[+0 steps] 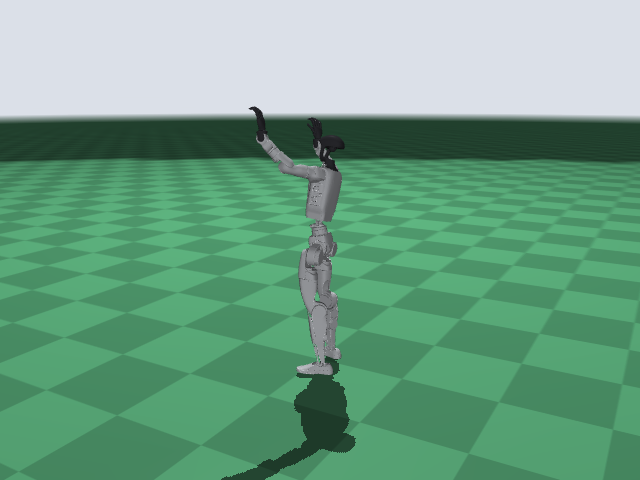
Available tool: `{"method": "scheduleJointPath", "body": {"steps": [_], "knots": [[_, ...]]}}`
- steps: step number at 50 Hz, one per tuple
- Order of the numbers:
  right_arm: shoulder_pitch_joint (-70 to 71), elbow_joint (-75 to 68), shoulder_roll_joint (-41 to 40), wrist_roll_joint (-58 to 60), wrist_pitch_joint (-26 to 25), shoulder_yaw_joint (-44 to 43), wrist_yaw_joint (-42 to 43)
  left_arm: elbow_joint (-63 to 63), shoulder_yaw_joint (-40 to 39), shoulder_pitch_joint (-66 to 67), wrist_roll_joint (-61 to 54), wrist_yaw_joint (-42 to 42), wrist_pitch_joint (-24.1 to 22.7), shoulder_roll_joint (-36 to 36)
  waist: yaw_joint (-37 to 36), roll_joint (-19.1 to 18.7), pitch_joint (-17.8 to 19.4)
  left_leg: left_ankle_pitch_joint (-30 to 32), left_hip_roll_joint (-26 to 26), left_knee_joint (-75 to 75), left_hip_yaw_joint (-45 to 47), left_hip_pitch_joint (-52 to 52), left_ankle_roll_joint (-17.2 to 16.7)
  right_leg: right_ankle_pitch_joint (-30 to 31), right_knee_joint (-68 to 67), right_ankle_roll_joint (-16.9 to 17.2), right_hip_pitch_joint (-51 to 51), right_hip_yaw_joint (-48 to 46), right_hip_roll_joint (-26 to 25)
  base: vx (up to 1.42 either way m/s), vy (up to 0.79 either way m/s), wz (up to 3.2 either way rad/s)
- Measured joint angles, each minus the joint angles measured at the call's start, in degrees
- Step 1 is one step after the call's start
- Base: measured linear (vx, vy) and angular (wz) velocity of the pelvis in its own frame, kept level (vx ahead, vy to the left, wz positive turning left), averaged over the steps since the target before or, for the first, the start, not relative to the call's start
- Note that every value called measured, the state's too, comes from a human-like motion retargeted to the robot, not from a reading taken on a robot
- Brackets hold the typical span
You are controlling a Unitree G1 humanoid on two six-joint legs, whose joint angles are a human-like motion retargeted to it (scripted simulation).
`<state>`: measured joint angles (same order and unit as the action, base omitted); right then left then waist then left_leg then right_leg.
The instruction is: In place motions
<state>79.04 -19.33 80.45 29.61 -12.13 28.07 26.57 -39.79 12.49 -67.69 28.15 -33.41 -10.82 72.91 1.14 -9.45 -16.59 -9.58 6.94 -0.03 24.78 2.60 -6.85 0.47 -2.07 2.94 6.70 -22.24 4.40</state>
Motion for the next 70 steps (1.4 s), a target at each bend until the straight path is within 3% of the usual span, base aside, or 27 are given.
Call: {"method": "scheduleJointPath", "body": {"steps": [3,6,8,10,13,15,18,20,25,27,32,35,38,41,46,50,52,55,58,63,67,70], "knots": [[-9.6,-17.4,-3.8,-3.7,-2.5,-11.5,-6.9,-15.0,-13.9,8.9,-18.2,5.5,5.1,-4.4,-0.1,0.2,0.1,0.0,-0.1,0.1,-0.1,-0.1,0.0,0.0,0.1,0.0,-0.2,-0.1,0.1,0.0,0.0,0.0],[-15.4,-34.8,-7.8,-13.0,-3.7,-22.2,-13.4,-28.7,-28.3,12.9,-44.1,14.9,13.7,-9.8,0.1,0.4,0.3,0.0,-0.2,0.1,-0.3,-0.3,0.0,-0.1,0.1,0.0,-0.6,-0.3,0.2,0.0,0.0,0.0],[-18.1,-44.2,-9.9,-18.8,-4.6,-29.0,-19.4,-36.2,-37.6,15.1,-58.2,15.6,18.5,-11.8,0.2,0.4,0.5,0.0,-0.1,0.1,-0.3,-0.4,0.0,-0.1,0.1,0.0,-0.8,-0.5,0.1,0.0,0.0,0.0],[-21.2,-50.0,-10.7,-25.6,-6.4,-35.3,-25.5,-41.7,-43.6,19.9,-66.2,14.9,22.2,-11.2,0.2,0.4,0.9,0.0,-0.1,0.1,-0.4,-0.5,0.1,-0.2,0.1,0.1,-1.1,-0.6,0.1,0.0,0.0,0.0],[-25.5,-49.9,-12.7,-39.2,-7.2,-42.7,-27.9,-45.5,-48.6,26.0,-71.8,14.6,23.9,-10.2,0.8,0.5,1.8,-0.1,-0.2,0.0,-0.7,-0.9,0.1,-0.3,0.3,0.1,-1.7,-1.0,0.0,0.0,0.0,0.0],[-26.7,-45.4,-14.0,-47.2,-2.8,-43.4,-25.3,-46.3,-46.9,26.5,-70.2,13.2,24.2,-9.1,1.2,0.4,2.2,-0.1,-0.2,0.0,-0.7,-1.3,0.2,-0.4,0.3,0.1,-2.1,-1.1,-0.1,0.0,0.0,0.0],[-24.6,-33.5,-14.5,-46.1,2.3,-37.4,-16.2,-41.5,-39.2,21.4,-65.9,10.9,22.4,-9.0,1.4,0.3,2.6,0.1,-0.1,0.1,-0.6,-1.5,0.2,-0.3,0.2,0.1,-2.3,-1.0,0.0,0.0,0.0,0.0],[-22.0,-23.4,-12.3,-40.2,1.0,-31.0,-13.2,-34.3,-32.3,16.8,-61.1,12.1,20.7,-9.7,1.0,0.4,2.6,0.2,-0.1,0.2,-0.5,-1.5,0.2,-0.2,0.2,0.0,-2.3,-0.9,0.1,0.0,0.0,0.0],[-10.3,1.7,-3.8,-20.0,-10.0,-14.0,-9.0,-9.2,-11.6,6.1,-40.0,12.5,15.6,-8.4,0.3,1.4,1.6,0.4,-0.3,0.2,-0.7,-0.5,0.1,0.0,0.4,0.0,-1.5,-1.0,0.3,0.02,-0.03,0.04],[-3.3,10.9,-1.0,-11.6,-10.6,-6.6,-5.3,1.7,-3.7,1.7,-29.9,10.9,12.7,-5.7,0.4,1.7,1.3,0.4,-0.2,0.2,-0.7,-0.2,0.1,-0.1,0.4,0.0,-1.2,-1.0,0.3,0.0,0.0,0.0],[17.6,28.3,1.2,2.1,-4.3,13.7,5.5,25.0,14.5,-12.9,-2.4,5.5,5.1,3.2,1.1,1.8,0.8,0.2,0.0,0.0,-0.4,-0.5,0.1,-0.2,0.3,0.0,-1.1,-0.7,0.0,0.05,-0.01,-0.06],[25.1,27.8,-0.5,2.0,2.0,22.1,11.5,26.1,20.8,-18.7,5.2,0.8,0.8,2.2,0.8,1.4,0.5,0.0,0.1,-0.1,-0.2,-1.0,0.1,-0.2,0.3,0.0,-1.4,-0.5,-0.2,0.04,0.01,-0.05],[24.7,16.1,-0.2,-0.8,3.4,24.0,12.1,18.1,20.2,-18.9,4.3,3.2,-0.4,0.4,0.3,1.4,1.0,-0.1,0.1,-0.1,-0.2,-1.5,0.2,-0.3,0.2,0.0,-1.8,-0.4,-0.3,0.0,0.0,0.0],[18.6,-2.8,-1.0,-2.1,1.1,20.3,6.8,5.9,14.9,-15.1,2.0,3.1,0.7,-0.6,-0.4,1.3,0.8,0.0,0.2,0.0,-0.2,-1.4,0.2,-0.3,0.2,0.0,-1.8,-0.5,-0.4,0.0,0.0,0.0],[2.2,-32.3,-6.0,-6.6,-6.9,0.1,-12.1,-17.8,-1.7,-4.1,-14.9,8.0,4.7,-3.6,-0.4,1.5,0.0,0.1,0.2,0.1,-0.7,-0.5,0.1,-0.3,0.4,0.1,-1.4,-1.1,-0.2,-0.01,0.0,0.02],[-8.7,-45.5,-9.5,-18.3,-10.7,-19.4,-27.7,-37.7,-18.0,2.6,-38.7,14.2,12.8,-6.0,-0.3,1.1,-0.1,0.0,0.3,0.2,-0.7,-0.1,0.1,-0.4,0.3,0.1,-0.9,-1.1,-0.3,-0.04,0.06,0.0],[-13.6,-47.7,-10.2,-25.7,-9.9,-27.1,-31.1,-44.0,-23.4,6.7,-47.0,7.2,14.9,-5.7,-0.3,0.6,0.1,-0.1,0.3,0.1,-0.6,-0.2,0.1,-0.4,0.3,0.1,-0.9,-0.9,-0.4,-0.03,0.07,-0.08],[-19.3,-49.1,-10.9,-33.9,-5.4,-34.3,-24.5,-47.8,-26.8,11.9,-47.8,1.7,15.3,-5.0,0.0,0.6,0.9,-0.2,0.1,0.0,-0.6,-0.7,0.2,-0.5,0.4,0.1,-1.5,-0.9,-0.3,0.0,0.0,0.0],[-20.8,-46.3,-11.0,-31.8,-0.8,-33.6,-14.5,-45.9,-24.7,11.3,-45.4,1.5,15.1,-5.9,0.5,1.1,1.2,-0.1,-0.2,0.1,-1.0,-0.8,0.2,-0.6,0.5,0.1,-2.0,-1.5,-0.1,0.0,0.0,0.0],[-15.6,-29.4,-10.5,-25.9,-3.6,-21.9,-10.2,-34.0,-15.0,4.7,-39.9,1.7,12.9,-7.9,0.8,0.7,1.0,0.1,-0.1,0.2,-0.7,-1.0,0.2,-0.4,0.3,0.1,-1.9,-1.0,-0.1,0.0,0.01,-0.04],[-8.6,-10.3,-7.7,-19.0,-2.7,-10.5,-4.5,-16.0,-3.5,-0.4,-26.4,-3.4,5.9,-9.7,0.1,0.9,0.6,0.1,-0.3,0.1,-0.3,-1.0,0.2,-0.2,0.3,0.0,-1.4,-0.4,0.1,0.01,0.01,-0.05],[-2.1,4.2,-4.7,-9.5,-1.7,-2.3,0.3,0.3,7.5,-5.5,-11.3,-7.5,0.9,-6.5,0.1,1.3,0.3,0.1,-0.4,0.0,-0.4,-0.8,0.2,-0.2,0.3,0.0,-1.3,-0.5,0.2,0.01,-0.02,0.02]]}}
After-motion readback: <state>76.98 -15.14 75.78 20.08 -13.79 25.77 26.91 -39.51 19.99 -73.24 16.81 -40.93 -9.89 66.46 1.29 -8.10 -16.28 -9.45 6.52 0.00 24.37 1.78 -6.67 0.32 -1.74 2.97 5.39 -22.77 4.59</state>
